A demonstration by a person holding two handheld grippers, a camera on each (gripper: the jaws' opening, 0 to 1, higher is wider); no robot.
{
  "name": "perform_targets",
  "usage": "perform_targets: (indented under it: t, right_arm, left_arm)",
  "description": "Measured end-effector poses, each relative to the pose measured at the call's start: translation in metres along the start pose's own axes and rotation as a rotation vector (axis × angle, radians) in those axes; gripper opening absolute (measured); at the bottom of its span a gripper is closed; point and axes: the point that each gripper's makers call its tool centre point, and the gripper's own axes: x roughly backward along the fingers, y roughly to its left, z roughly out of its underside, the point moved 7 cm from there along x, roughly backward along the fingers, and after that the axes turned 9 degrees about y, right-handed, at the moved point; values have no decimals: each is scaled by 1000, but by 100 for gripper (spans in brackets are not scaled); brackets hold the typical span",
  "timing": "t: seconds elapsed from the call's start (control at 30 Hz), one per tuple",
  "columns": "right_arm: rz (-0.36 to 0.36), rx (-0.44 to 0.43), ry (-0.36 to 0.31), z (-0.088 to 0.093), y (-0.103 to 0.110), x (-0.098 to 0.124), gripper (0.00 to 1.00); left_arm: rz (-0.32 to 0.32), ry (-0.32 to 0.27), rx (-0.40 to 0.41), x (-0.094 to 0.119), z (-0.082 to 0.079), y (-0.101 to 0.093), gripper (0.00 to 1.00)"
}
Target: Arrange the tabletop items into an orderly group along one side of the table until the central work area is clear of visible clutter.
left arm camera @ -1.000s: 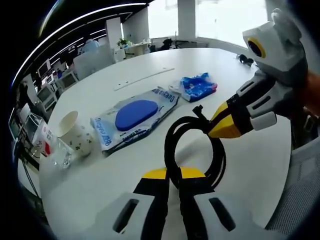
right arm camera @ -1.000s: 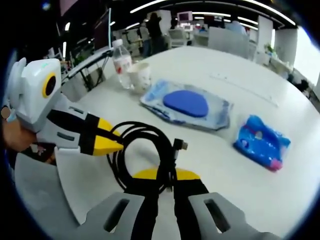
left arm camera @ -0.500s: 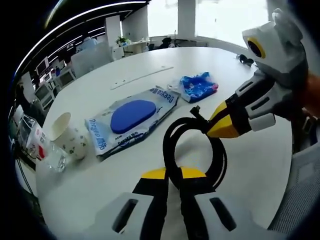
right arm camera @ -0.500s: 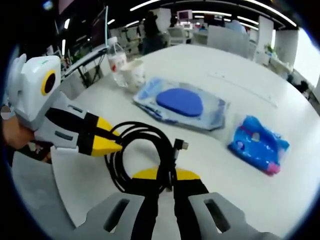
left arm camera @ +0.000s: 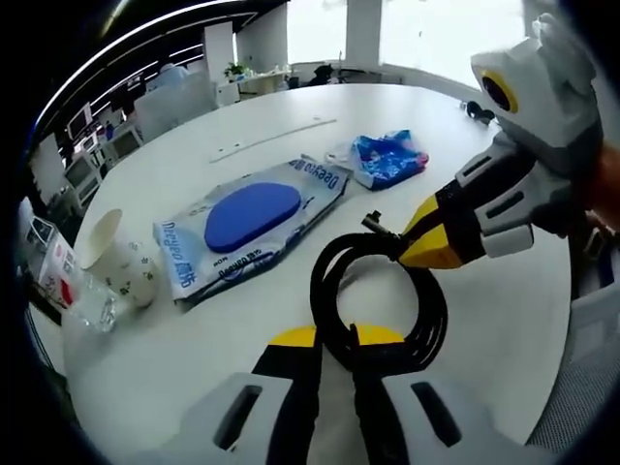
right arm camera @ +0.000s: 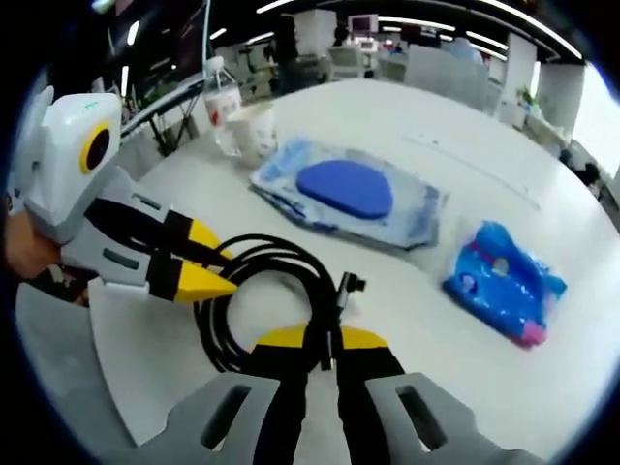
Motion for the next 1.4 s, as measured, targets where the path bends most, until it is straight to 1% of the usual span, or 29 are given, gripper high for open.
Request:
perform_targets:
  t: [0.17, 0.3, 0.57, 0.77, 0.9, 1.1, 1.27, 1.4]
  right_arm:
    - [0, 0, 4, 1, -2, -4, 6]
    - [11, 33, 0, -1, -4, -4, 6]
    - [17, 39, -3, -2, -7, -6, 7]
    - [21, 35, -5, -3, -7, -6, 7]
    - [24, 18, -11, -3, -7, -5, 8]
    - [22, 18, -11, -3, -8, -6, 10]
    - [10, -6, -24, -3, -7, -5, 14]
    - [21, 1, -35, -5, -8, -2, 18]
  left_arm:
    - [0, 6, 2, -5, 0, 1, 11]
    - [2, -2, 9, -6, -1, 2, 12]
    - [5, -3, 9, -8, -5, 3, 13]
    - [-3, -3, -24, -10, -6, 3, 15]
    - [-15, -4, -39, -10, -6, 4, 18]
    - [-30, -6, -49, -8, -5, 5, 23]
    - [-42, -19, -47, -6, -7, 7, 27]
    - [-54, -23, -52, -4, -7, 9, 30]
